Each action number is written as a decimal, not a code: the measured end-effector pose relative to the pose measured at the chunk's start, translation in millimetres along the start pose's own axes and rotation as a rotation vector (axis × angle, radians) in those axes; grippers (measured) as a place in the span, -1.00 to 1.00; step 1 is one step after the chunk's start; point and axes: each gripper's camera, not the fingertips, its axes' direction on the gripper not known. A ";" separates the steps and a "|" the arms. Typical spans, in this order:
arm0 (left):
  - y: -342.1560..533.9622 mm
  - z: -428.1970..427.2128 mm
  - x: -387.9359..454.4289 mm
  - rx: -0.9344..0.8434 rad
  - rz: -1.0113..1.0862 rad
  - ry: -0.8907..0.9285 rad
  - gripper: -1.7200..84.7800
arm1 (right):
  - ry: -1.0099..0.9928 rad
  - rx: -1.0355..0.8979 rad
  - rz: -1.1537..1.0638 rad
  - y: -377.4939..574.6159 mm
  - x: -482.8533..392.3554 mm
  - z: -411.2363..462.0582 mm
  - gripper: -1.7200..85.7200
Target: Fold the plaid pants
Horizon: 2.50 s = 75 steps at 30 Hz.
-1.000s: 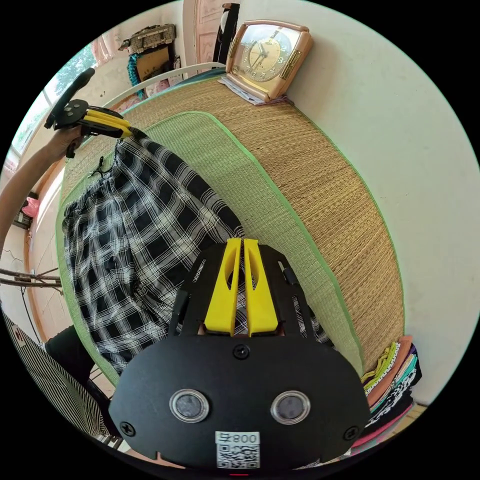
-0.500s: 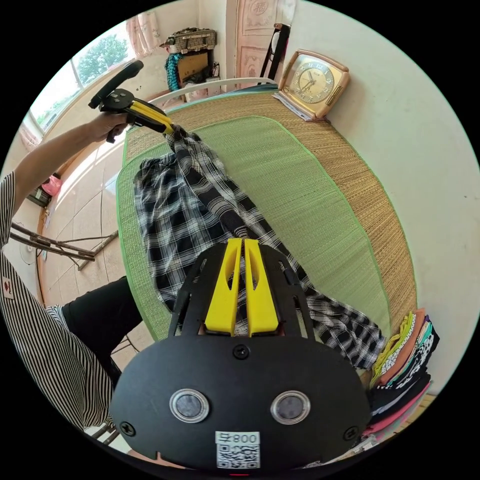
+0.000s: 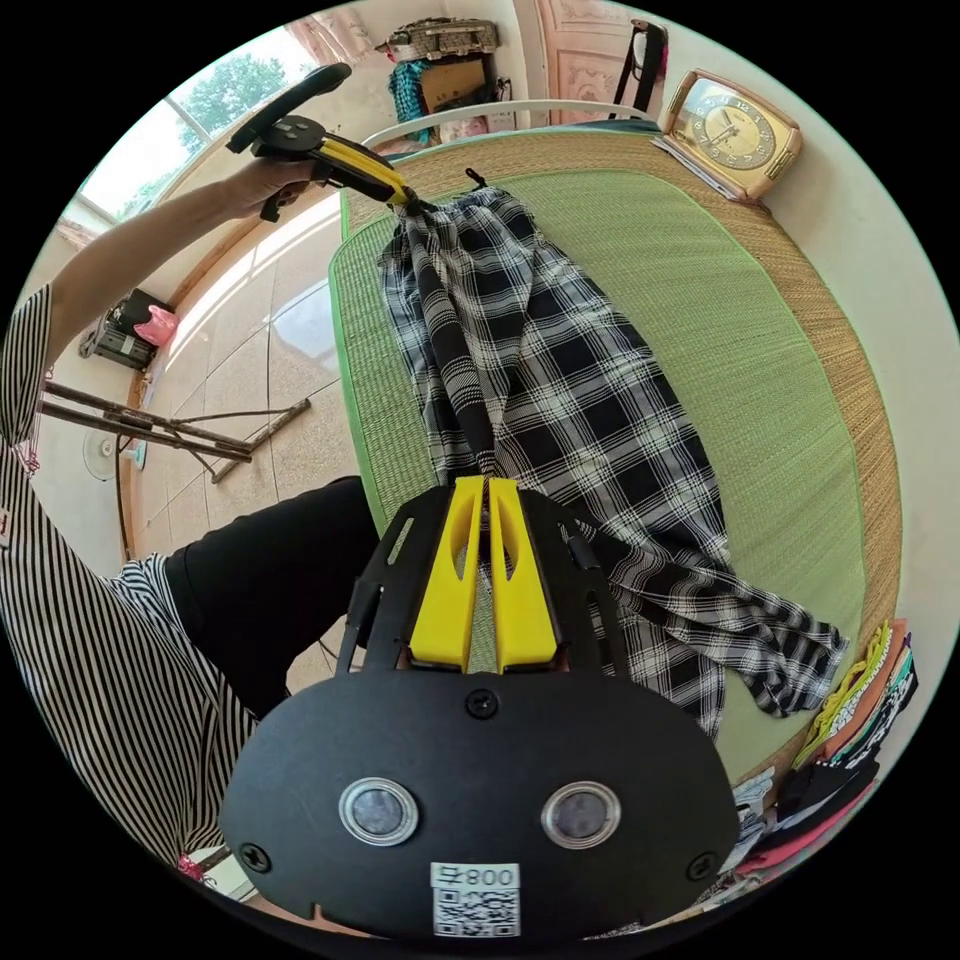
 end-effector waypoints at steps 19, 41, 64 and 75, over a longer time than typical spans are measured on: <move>103.7 74.8 -50.1 0.068 -0.174 0.127 -0.84 | -0.181 -0.044 0.111 53.9 30.7 60.8 -0.95; 144.4 203.3 -13.0 0.151 -0.343 0.292 -0.95 | -0.309 0.187 0.324 172.1 84.4 13.1 -0.93; -7.6 317.2 209.8 0.119 0.145 0.570 -0.81 | -0.046 0.185 0.802 307.5 267.3 -69.8 -0.79; -45.9 367.9 270.9 0.073 0.209 0.484 -0.91 | -0.095 0.149 1.013 346.0 338.7 -82.6 -0.80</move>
